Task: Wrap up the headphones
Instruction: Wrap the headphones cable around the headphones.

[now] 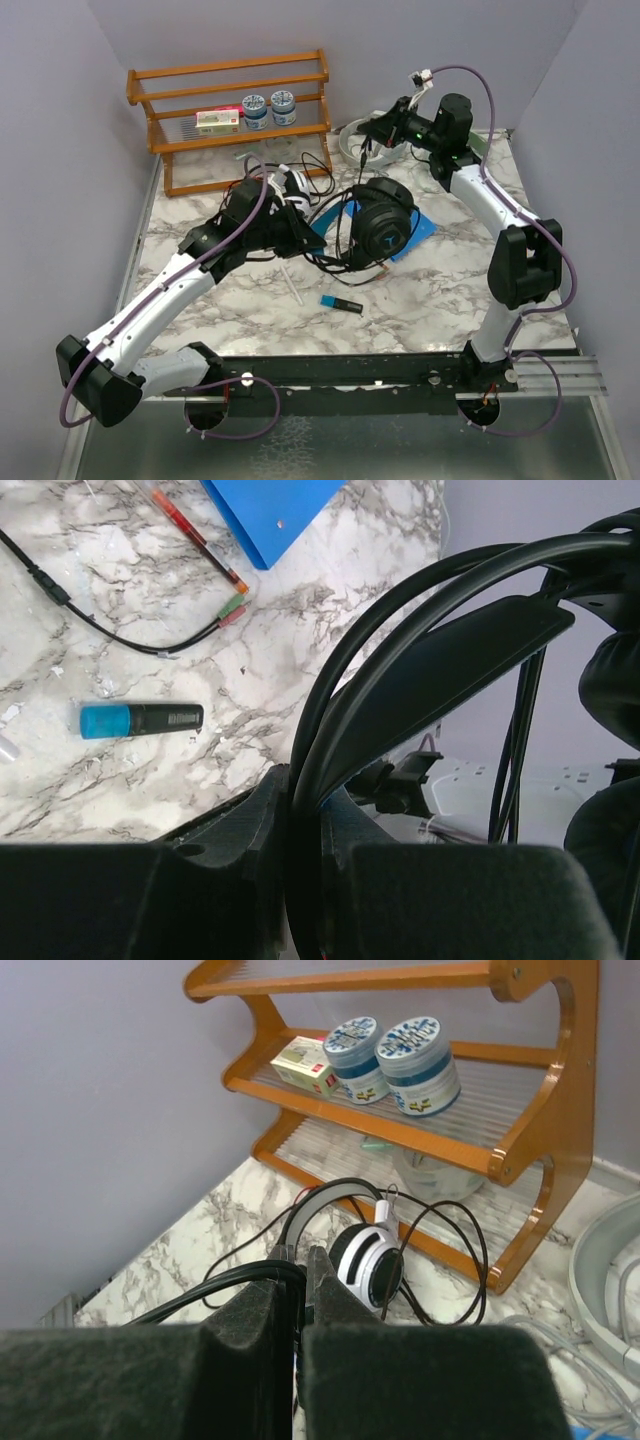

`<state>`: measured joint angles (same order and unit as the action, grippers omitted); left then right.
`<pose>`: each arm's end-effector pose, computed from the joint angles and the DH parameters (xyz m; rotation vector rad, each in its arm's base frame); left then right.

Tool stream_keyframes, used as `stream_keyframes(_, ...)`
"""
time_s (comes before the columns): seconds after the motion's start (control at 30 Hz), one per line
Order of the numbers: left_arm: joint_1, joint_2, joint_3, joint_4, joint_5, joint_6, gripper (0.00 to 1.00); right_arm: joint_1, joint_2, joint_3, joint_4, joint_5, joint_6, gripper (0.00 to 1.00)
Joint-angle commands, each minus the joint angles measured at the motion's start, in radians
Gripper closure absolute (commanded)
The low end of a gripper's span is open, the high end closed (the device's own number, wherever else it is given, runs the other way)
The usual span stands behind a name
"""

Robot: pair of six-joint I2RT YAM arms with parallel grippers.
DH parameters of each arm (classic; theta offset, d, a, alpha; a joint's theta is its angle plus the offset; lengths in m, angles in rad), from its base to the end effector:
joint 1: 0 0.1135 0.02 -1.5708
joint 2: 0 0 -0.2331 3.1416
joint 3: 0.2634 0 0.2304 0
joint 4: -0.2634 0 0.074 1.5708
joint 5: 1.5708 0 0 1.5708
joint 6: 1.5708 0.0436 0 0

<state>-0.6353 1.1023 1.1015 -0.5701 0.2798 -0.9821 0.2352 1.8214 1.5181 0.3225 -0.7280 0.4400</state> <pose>0.1818 -0.1490 0.3187 -0.2302 2.3753 -1.1715 0.3964 0.1248 0.3322 -0.4407 1.6045 1.0813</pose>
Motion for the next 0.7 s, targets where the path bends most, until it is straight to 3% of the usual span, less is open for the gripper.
stream_keyframes(0.0,-0.067,0.029,0.077,0.082,0.105,0.066,1.00,-0.030,0.030,0.068,-0.019,-0.042,-0.034,0.99)
stream_keyframes(0.2,-0.189,0.117,0.154,0.073,0.003,0.111,1.00,-0.028,0.060,0.127,-0.021,-0.125,-0.015,1.00)
stream_keyframes(0.37,-0.231,0.134,0.186,0.067,-0.066,0.124,1.00,-0.028,0.048,0.080,-0.035,-0.093,-0.015,1.00)
stream_keyframes(0.5,-0.233,0.103,0.201,0.059,-0.102,0.126,1.00,-0.030,0.017,-0.030,-0.051,-0.035,-0.013,0.99)
stream_keyframes(0.67,-0.233,0.040,0.214,0.061,-0.111,0.106,1.00,-0.030,-0.057,-0.263,0.048,-0.040,0.053,1.00)
